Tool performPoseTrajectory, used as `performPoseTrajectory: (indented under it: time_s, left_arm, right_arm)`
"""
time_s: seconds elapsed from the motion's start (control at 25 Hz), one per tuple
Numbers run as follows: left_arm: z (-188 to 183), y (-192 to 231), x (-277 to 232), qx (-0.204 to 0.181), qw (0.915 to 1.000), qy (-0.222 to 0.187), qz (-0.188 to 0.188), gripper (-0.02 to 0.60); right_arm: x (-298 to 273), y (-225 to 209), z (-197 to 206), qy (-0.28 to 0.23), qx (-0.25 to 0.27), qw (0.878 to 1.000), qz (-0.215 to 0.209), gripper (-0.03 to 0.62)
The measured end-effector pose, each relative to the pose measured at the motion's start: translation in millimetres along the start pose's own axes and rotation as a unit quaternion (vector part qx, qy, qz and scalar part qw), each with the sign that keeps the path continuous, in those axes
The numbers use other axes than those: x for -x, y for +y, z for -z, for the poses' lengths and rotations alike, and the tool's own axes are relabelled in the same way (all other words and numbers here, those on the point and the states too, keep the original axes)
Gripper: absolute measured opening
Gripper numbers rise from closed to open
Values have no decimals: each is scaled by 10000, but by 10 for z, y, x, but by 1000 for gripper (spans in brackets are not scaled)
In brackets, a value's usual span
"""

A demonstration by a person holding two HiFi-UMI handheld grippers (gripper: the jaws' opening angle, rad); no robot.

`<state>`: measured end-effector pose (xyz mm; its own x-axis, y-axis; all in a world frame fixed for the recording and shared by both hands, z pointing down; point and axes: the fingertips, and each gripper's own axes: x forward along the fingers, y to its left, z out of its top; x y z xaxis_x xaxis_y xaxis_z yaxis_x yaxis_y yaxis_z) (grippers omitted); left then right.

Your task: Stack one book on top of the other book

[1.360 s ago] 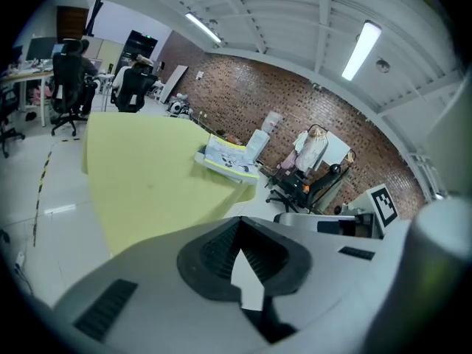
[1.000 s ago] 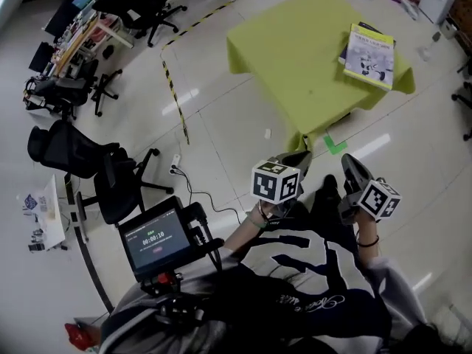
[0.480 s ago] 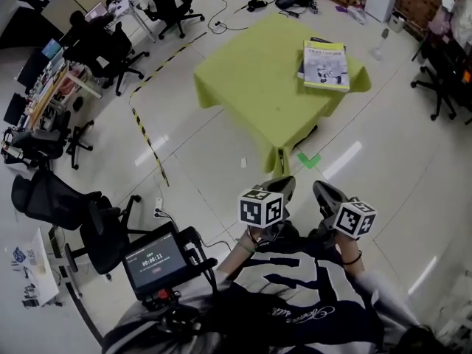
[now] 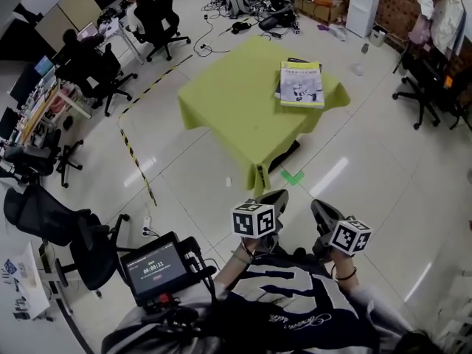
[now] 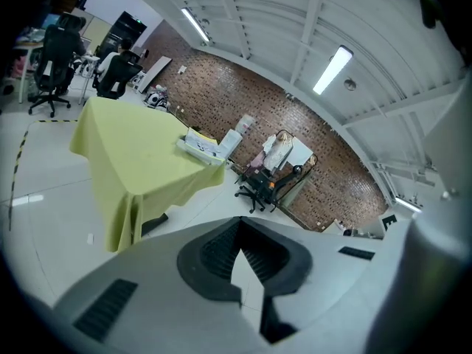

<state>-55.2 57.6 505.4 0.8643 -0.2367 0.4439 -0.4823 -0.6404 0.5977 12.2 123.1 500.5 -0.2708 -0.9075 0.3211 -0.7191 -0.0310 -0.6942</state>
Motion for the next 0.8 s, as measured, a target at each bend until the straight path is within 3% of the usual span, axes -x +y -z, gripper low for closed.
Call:
performPoseTrajectory:
  time_s: [0.2, 0.8]
  left_arm:
    - [0, -192, -68, -196, 9998, -85, -10, 5]
    - [26, -119, 86, -168, 9986, -320, -396, 5]
  right_arm:
    - [107, -110, -132, -53, 23, 10000, -47, -5]
    - [31, -132, -121, 150, 212, 9992, -296, -5]
